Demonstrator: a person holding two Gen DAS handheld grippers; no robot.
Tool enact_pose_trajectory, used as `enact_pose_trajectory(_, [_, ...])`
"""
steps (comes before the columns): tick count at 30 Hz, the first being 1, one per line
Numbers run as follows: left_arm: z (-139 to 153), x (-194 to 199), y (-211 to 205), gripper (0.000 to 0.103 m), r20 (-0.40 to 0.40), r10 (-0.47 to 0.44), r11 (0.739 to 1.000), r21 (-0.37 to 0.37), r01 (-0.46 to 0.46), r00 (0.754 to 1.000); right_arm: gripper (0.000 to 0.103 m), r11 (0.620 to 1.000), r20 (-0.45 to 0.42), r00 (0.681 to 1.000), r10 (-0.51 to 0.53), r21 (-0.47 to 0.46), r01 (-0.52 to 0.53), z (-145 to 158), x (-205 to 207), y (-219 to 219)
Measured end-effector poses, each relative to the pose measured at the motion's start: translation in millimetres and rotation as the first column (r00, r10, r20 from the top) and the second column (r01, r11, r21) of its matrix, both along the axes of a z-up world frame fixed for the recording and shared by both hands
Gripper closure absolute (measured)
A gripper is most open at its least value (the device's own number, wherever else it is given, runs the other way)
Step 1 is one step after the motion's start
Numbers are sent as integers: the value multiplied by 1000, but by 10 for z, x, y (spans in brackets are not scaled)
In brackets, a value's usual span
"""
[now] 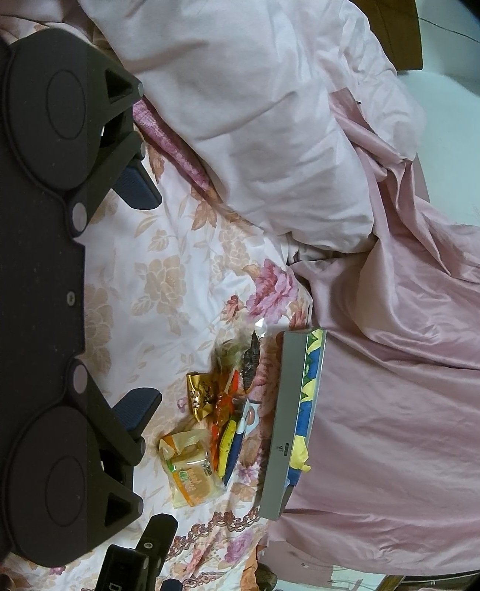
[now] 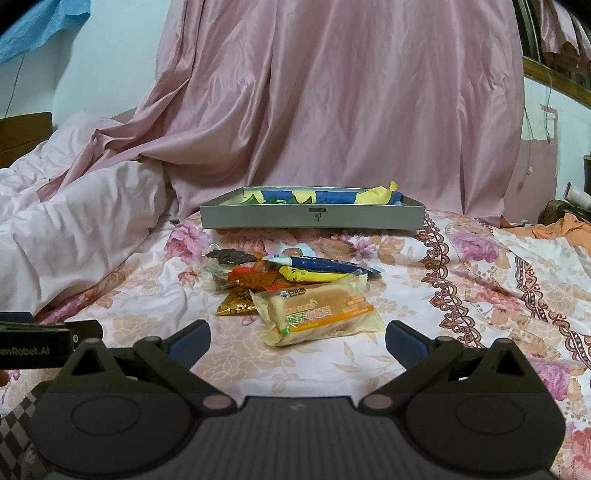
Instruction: Organize snacks
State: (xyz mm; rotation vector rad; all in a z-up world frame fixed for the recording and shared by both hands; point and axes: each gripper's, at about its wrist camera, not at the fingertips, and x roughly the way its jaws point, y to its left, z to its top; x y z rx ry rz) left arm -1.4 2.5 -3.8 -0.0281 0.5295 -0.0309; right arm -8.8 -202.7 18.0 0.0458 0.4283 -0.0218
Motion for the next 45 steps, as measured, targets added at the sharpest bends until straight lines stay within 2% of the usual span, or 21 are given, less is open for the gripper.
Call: enact_pose_trajectory(45, [-6,-6,-53,1,-20,-10,1000,-9,10,1000,0,1000,-1,1000,-21,13,21,20,-16,-36])
